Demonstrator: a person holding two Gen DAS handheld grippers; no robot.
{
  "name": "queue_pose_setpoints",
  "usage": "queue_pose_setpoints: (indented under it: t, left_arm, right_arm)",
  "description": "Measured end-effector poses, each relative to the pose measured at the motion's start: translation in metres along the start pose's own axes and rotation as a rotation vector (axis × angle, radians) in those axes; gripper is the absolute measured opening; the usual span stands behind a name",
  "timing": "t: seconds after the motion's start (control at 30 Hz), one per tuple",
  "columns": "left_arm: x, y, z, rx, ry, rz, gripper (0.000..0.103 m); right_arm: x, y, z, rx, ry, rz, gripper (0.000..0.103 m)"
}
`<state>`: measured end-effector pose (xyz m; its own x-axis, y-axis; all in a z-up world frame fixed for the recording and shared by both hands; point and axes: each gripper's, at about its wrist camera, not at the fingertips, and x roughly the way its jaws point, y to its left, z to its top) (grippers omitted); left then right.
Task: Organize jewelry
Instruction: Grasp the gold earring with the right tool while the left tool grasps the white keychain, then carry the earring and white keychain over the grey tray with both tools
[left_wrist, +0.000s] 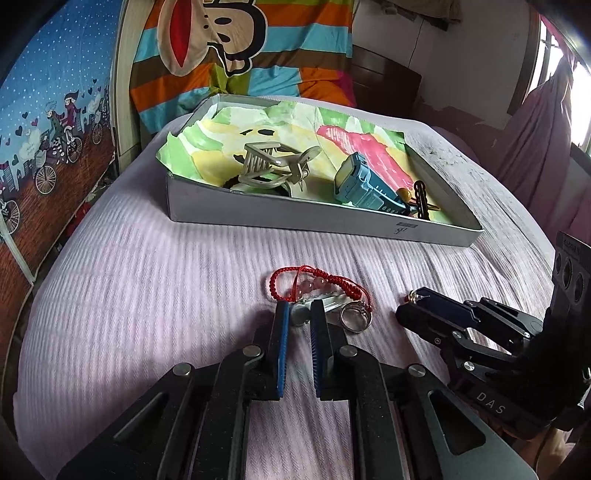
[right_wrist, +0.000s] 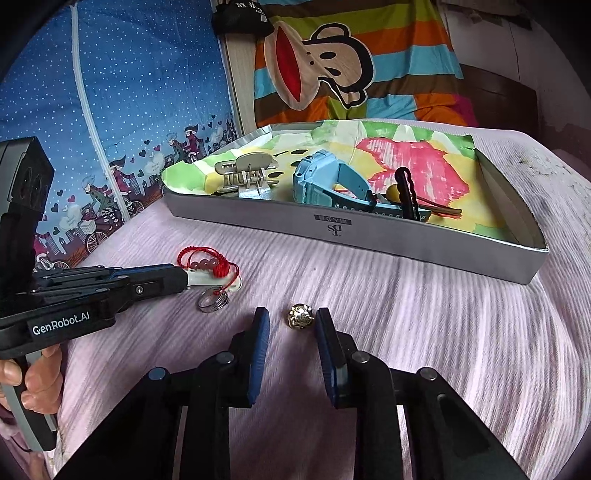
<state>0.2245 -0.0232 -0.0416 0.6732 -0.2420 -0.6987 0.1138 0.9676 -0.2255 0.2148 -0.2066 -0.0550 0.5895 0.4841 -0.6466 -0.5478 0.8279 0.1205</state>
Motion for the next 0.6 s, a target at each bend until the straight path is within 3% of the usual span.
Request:
queue_pose_setpoints:
  t: [0.07,0.37,0.6]
  left_arm:
    - [0.000,0.001,-0.002,-0.007,0.005,0.008,0.004]
    - [-0.007,-0.006,-0.006,-0.005,-0.015,-0.001,0.000]
    - [-0.014,-0.024,-0.014,0.073,-0.052,0.001,0.000]
  right_arm:
    - [0.000,0.002,0.000,-0.010,-0.001,-0.001,0.013]
    - [0.000,-0.005,-0.001,0.027,-0.016,0.015,0.013]
    - [-0.009,-0.009,-0.002,0.049,-0.060,0.020,0.013]
